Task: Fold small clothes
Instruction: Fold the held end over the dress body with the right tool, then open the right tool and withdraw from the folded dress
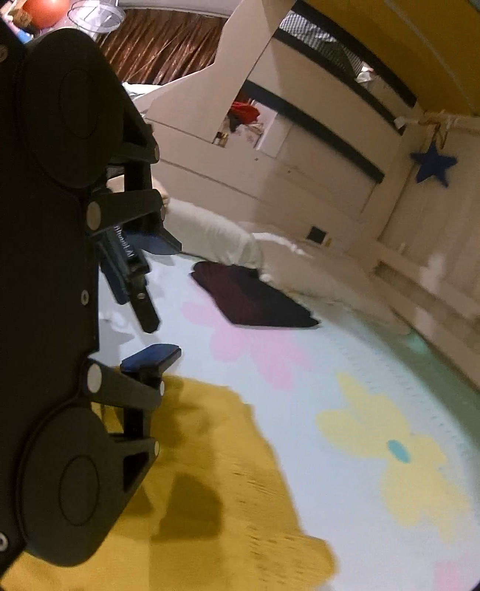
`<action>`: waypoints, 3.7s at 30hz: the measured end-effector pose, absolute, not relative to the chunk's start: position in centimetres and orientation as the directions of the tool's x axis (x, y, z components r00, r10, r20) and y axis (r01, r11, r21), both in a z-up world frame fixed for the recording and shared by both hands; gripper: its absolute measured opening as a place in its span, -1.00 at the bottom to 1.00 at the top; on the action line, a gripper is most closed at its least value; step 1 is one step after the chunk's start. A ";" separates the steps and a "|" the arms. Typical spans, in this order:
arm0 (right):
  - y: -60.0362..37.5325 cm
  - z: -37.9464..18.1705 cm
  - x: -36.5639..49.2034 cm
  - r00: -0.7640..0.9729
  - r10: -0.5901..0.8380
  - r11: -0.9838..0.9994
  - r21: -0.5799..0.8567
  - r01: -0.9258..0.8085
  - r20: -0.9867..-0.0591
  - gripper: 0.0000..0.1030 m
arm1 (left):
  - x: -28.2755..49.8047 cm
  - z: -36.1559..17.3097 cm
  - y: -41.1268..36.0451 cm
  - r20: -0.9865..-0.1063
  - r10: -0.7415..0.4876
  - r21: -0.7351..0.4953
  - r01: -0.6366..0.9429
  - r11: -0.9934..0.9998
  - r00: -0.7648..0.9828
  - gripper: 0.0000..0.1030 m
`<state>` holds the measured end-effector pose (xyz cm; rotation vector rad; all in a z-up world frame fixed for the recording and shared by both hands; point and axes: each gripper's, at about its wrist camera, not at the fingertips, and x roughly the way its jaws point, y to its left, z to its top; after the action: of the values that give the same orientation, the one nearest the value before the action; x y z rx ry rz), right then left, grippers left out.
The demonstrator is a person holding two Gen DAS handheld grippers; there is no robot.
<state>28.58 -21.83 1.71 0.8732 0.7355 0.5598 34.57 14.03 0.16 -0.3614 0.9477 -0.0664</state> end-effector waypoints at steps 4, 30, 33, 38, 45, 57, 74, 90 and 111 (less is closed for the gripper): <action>-23.7 2.1 27.9 0.671 0.591 0.660 0.747 -0.083 -0.447 0.18 | 34.7 0.8 13.1 -0.768 -0.232 -0.338 -0.070 0.939 0.597 0.96; -19.2 1.7 25.2 0.447 0.708 0.702 0.612 -0.363 -0.547 0.18 | 35.6 0.8 6.8 -0.788 -0.291 -0.264 0.128 0.956 0.543 0.96; -20.7 0.9 25.7 0.495 0.671 0.728 0.618 -0.297 -0.552 0.18 | 35.8 0.7 7.4 -0.789 -0.289 -0.279 0.103 0.955 0.542 0.96; -19.0 -1.9 26.3 0.472 0.674 0.728 0.619 -0.293 -0.569 0.21 | 35.7 0.7 7.3 -0.796 -0.289 -0.274 0.109 0.956 0.533 0.96; -13.2 -1.6 24.1 0.260 0.756 0.627 0.551 -0.551 -0.600 0.26 | 35.7 0.5 5.9 -0.791 -0.326 -0.285 0.160 0.945 0.517 0.96; -18.6 2.7 24.3 0.205 0.846 0.510 0.636 -0.579 -0.492 0.27 | 32.5 -4.3 5.5 -0.879 -0.238 -0.120 0.293 0.949 0.413 0.96; -23.1 -0.5 29.3 0.704 0.161 0.967 0.253 0.027 -0.692 0.92 | 35.8 -0.8 3.8 -0.782 -0.178 -0.084 0.181 0.980 0.597 0.97; -22.6 -2.6 29.3 0.619 0.168 0.985 0.148 -0.084 -0.767 0.99 | 34.6 -2.6 7.4 -0.830 -0.184 -0.124 0.147 0.981 0.526 0.99; -24.1 -2.2 23.7 0.532 0.419 0.898 0.248 -0.364 -0.736 0.99 | 31.1 -3.0 9.1 -0.820 -0.358 -0.314 0.172 0.934 0.448 0.98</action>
<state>23.75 -24.10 -2.23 0.0669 0.8953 0.4675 31.07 9.14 -3.02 -0.1957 1.0585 -0.3303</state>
